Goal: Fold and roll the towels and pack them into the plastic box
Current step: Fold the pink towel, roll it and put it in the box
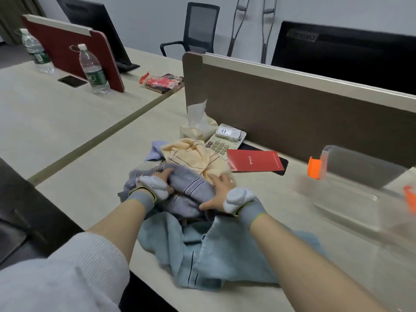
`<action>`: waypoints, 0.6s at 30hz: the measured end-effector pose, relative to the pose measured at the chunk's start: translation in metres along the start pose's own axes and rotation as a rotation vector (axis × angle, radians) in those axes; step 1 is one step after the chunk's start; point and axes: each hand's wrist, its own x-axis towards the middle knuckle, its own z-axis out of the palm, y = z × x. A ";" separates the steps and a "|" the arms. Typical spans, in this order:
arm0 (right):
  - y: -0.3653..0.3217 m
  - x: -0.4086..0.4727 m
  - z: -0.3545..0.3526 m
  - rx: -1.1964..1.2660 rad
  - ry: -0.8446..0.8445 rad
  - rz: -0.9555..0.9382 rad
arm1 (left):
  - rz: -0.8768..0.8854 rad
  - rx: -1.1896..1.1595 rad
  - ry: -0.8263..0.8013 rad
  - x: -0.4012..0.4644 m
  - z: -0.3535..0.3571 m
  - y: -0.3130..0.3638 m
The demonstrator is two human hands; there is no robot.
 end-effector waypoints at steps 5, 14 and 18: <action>-0.020 0.018 -0.003 -0.001 0.001 0.050 | 0.178 -0.073 0.086 0.017 -0.015 0.009; 0.010 0.007 -0.083 0.300 0.481 0.151 | 0.265 -0.347 0.233 0.042 -0.048 0.038; 0.026 0.000 -0.126 0.428 0.868 0.238 | 0.227 -0.258 0.140 0.049 -0.054 0.034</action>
